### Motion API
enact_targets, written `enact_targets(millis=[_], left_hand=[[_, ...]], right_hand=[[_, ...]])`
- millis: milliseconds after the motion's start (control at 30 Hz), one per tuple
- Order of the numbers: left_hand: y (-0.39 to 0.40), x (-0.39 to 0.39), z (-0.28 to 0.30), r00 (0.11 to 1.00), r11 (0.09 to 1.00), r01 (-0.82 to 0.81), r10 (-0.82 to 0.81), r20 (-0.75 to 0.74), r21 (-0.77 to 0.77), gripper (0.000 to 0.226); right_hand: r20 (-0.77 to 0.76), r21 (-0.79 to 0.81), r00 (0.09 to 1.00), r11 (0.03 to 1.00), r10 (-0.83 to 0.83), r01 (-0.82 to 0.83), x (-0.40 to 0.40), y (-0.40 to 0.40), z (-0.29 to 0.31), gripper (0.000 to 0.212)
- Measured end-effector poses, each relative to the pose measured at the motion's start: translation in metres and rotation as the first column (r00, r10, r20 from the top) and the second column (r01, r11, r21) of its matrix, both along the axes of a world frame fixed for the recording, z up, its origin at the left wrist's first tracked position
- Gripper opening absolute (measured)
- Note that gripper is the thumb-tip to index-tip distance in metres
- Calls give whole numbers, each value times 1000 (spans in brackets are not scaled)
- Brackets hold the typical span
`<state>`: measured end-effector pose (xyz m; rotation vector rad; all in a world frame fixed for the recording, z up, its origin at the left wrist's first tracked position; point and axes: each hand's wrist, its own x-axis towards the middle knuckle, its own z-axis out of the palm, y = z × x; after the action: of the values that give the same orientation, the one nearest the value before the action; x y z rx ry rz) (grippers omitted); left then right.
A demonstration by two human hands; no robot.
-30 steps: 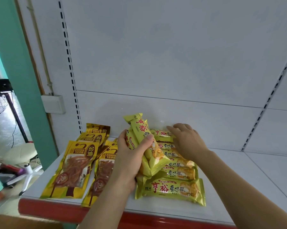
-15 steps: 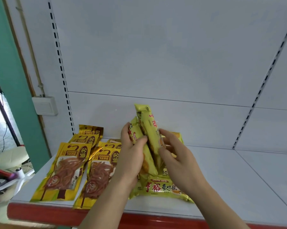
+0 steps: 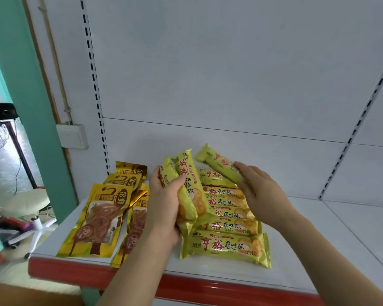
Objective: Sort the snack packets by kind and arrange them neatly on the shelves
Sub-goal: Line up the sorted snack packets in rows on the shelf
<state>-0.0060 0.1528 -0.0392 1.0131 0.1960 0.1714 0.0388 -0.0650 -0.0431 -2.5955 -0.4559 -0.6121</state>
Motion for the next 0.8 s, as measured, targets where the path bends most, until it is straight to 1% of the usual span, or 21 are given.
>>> enact_targets(millis=[67, 133, 200, 300, 433, 500, 600, 633, 667, 700, 733, 767, 800], left_hand=[[1, 0, -1, 1000, 1000, -5, 5, -6, 8, 55], [0, 0, -1, 1000, 1000, 2, -2, -13, 6, 53], [0, -1, -2, 1000, 1000, 2, -2, -14, 13, 54], [-1, -2, -2, 1000, 1000, -3, 3, 2, 28, 56], [-4, 0, -5, 1000, 999, 0, 1, -8, 35, 54], [-6, 2, -6, 1000, 998, 6, -6, -8, 62, 53], [-12, 4, -9, 1000, 995, 4, -5, 6, 99, 54], [-13, 6, -10, 1000, 994, -1, -1, 14, 107, 55], [-15, 7, -11, 1000, 993, -3, 0, 22, 114, 56], [-17, 8, -12, 1000, 993, -5, 1, 29, 120, 57], [-19, 9, -12, 999, 992, -7, 2, 39, 124, 58], [-22, 10, -12, 999, 991, -14, 6, 53, 134, 59], [-25, 10, -12, 997, 987, -24, 13, 72, 157, 60]], right_hand=[[11, -201, 998, 978, 67, -63, 11, -4, -7, 48], [54, -365, 992, 927, 114, -86, 19, -5, -14, 51], [90, -450, 991, 892, 98, -48, 24, -5, -18, 51], [77, -458, 997, 889, 12, 25, 25, -4, -21, 49], [74, -431, 997, 901, -22, 52, 29, -1, -24, 42], [65, -413, 997, 909, -38, 61, 30, 1, -21, 39], [34, -430, 997, 899, -74, 81, 29, 4, -19, 40], [31, -415, 997, 906, -74, 80, 27, 6, -19, 42], [38, -342, 997, 937, -64, 73, 23, 8, -19, 43], [46, -203, 997, 977, -54, 63, 17, 11, -17, 42], [39, -20, 998, 999, -49, 50, 9, 15, -12, 39], [8, 175, 999, 984, -31, 30, 0, 21, -8, 36], [-61, 331, 998, 943, 13, 8, -10, 29, -4, 33]])
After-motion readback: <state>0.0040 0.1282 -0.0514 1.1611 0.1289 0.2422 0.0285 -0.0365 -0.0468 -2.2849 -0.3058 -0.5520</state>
